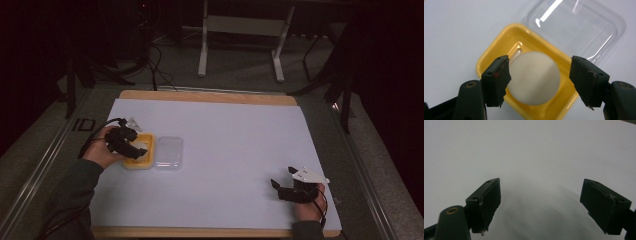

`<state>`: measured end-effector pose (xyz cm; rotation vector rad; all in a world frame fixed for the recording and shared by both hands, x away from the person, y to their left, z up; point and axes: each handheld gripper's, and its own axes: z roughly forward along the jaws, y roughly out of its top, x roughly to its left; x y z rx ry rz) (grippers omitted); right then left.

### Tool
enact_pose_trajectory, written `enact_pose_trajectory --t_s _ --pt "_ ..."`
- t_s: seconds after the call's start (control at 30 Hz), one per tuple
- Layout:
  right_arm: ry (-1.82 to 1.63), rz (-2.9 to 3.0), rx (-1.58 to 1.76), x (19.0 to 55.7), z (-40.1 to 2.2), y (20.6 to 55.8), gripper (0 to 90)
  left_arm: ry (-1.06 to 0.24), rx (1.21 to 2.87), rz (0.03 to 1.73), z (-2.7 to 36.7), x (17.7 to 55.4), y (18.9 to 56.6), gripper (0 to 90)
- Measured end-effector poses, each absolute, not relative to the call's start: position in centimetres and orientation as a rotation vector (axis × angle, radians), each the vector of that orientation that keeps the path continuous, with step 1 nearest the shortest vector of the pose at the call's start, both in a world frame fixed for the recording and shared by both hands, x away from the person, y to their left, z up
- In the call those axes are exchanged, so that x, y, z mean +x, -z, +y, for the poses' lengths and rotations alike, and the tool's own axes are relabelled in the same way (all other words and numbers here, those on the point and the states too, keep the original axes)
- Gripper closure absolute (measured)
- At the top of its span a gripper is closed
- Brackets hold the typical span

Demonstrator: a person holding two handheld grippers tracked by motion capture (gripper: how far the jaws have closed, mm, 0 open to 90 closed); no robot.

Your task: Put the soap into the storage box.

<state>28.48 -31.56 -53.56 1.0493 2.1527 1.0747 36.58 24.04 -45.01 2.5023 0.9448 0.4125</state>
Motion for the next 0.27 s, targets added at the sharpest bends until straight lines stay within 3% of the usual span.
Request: enact_pose_trajectory --t_s 0.27 --pt "-1.070 2.152 1.054 28.5 -31.5 53.6 16.8 -0.435 2.401 0.871 21.8 33.3 45.6 33.1"
